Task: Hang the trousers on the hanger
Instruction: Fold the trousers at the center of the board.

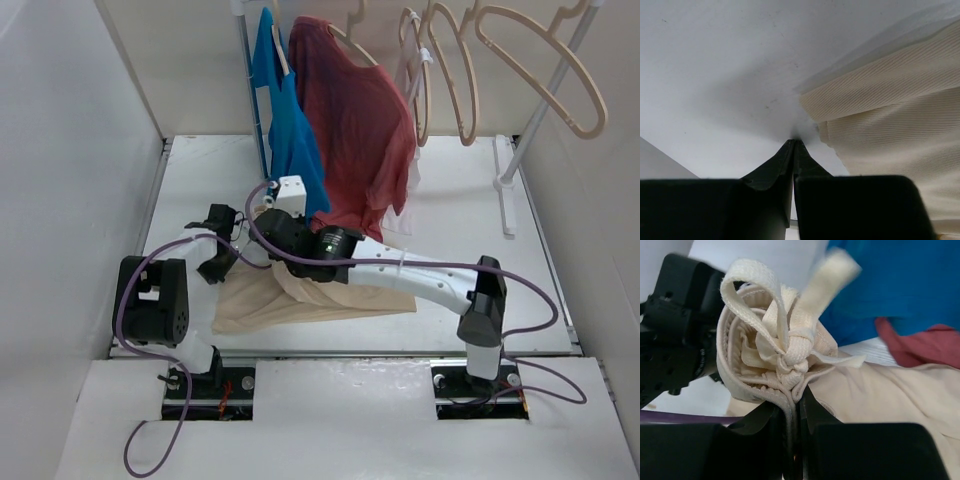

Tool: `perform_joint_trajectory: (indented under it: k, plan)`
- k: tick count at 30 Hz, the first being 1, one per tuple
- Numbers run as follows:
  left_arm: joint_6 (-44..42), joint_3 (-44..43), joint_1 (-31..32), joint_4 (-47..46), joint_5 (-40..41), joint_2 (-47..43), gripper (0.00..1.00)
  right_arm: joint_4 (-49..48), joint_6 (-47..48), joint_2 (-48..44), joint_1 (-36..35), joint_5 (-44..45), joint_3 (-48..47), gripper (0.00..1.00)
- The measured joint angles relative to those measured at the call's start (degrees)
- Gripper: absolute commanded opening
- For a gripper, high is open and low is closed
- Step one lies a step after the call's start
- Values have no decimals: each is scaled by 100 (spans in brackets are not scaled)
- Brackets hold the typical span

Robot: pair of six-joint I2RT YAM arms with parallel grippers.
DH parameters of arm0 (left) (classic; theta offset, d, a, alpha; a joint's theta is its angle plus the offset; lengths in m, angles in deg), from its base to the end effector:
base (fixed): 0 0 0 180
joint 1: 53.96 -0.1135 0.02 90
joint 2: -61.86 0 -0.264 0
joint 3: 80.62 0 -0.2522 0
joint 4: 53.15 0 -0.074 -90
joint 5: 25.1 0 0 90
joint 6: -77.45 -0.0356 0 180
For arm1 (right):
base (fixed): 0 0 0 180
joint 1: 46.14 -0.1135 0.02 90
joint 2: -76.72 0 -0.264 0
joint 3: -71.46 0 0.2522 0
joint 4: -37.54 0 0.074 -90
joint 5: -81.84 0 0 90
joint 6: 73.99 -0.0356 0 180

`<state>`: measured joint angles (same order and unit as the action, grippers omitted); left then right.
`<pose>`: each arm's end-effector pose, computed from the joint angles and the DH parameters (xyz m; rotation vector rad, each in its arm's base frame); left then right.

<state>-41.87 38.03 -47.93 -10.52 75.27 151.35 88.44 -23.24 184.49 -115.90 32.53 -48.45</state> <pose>0.2751 -0.0226 0.1556 0.8175 2.7087 0.3482 0.1691 0.3916 0.3547 -0.1880 2.0767 0.3595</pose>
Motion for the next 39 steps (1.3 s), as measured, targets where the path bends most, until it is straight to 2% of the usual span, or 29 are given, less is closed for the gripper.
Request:
perform_joint_trajectory:
  k: [5, 10, 13, 19, 24, 26, 27, 29, 30, 33, 34, 39]
  plan:
    - [22, -79, 0, 7, 50, 81, 3, -328, 293, 579, 0, -713, -254, 0]
    - [140, -273, -98, 101, 151, 221, 23, -466, 509, 892, 15, -1353, -262, 0]
    - [297, -444, -431, 251, 44, 232, 29, -610, 553, 894, 87, -1526, -251, 0]
    - [466, -1169, -1252, 702, -136, 179, 31, -861, 658, 907, 214, -1727, -81, 0]
    - [492, -1392, -1471, 828, -249, -57, 31, -992, 831, 1128, 219, -1989, -76, 1]
    - [492, -1392, -1552, 874, -289, -151, 31, -1073, 970, 1279, 219, -2184, -76, 13]
    - [501, -1392, -1631, 876, -317, -190, 33, -1095, 1064, 1370, 219, -2330, -90, 39]
    - [522, -1410, -1840, 872, -382, -245, 33, -1097, 1270, 1609, 219, -2647, -184, 61]
    - [529, -1434, -1941, 874, -435, -280, 36, -1097, 1436, 1762, 219, -2868, -267, 74]
    - [535, -1567, -2170, 890, -669, -426, 41, -1008, 1976, 2218, 190, -3434, -590, 82]
    - [516, -1644, -2197, 905, -813, -496, 43, -960, 2179, 2319, 155, -3523, -643, 98]
    - [289, -2111, -2184, 1062, -1786, -811, 49, -695, 2986, 2238, -219, -3517, -577, 100]
